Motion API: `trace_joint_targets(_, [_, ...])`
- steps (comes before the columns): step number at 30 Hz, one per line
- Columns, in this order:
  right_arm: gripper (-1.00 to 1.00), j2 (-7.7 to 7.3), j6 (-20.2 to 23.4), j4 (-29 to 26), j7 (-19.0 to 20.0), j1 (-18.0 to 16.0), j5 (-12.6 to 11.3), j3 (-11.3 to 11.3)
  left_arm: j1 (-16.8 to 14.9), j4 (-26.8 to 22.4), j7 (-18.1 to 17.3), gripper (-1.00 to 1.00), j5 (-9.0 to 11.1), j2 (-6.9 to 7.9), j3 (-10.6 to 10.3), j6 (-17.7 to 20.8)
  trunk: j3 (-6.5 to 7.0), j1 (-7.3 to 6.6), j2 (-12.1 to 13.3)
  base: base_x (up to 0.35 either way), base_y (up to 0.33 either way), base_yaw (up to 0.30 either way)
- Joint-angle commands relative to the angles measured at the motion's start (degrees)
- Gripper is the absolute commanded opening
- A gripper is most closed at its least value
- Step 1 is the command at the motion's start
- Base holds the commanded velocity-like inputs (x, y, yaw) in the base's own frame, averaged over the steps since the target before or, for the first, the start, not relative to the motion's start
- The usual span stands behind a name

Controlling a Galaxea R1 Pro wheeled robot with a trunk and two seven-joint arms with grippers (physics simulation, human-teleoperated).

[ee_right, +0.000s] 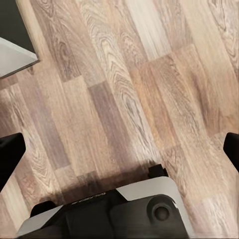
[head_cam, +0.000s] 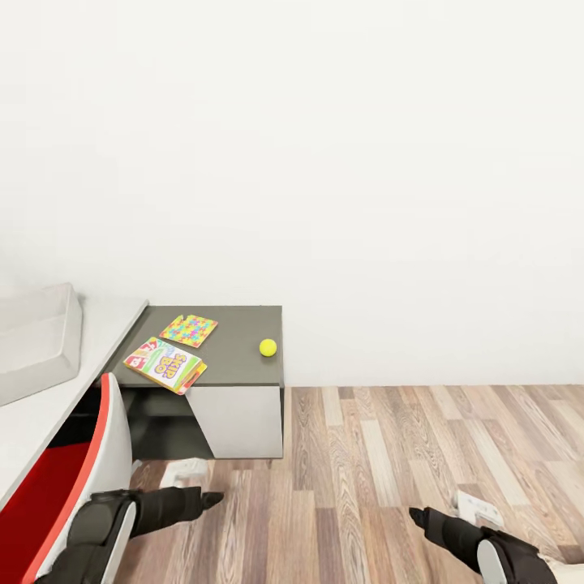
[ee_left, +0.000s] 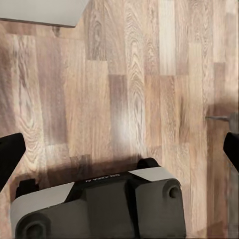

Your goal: Put all the toys in the child's room - the three board games (two on the bed and one on the table), the two jigsaw puzzles on the table, and the tennis ball on the table - inside the toy box on the table in the child's room.

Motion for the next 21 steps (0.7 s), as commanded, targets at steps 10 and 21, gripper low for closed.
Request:
trace_joint_targets(10, [1.0, -0.14, 3.37, -1.07, -0.32, -2.02, -0.59, -0.18, -0.26, -0.61, -26.41, 1.0, -0.55, 7.56, 2.67, 1.77, -0.11, 0.03, -0.11, 0.0, 0.0, 0.0])
trace_joint_targets(21, [1.0, -0.18, 3.45, -1.24, -0.24, -1.94, -0.6, -2.35, -8.29, 0.25, -45.42, 1.0, -0.96, 8.65, 3.92, 2.4, -0.11, 0.03, -0.11, 0.0, 0.0, 0.0])
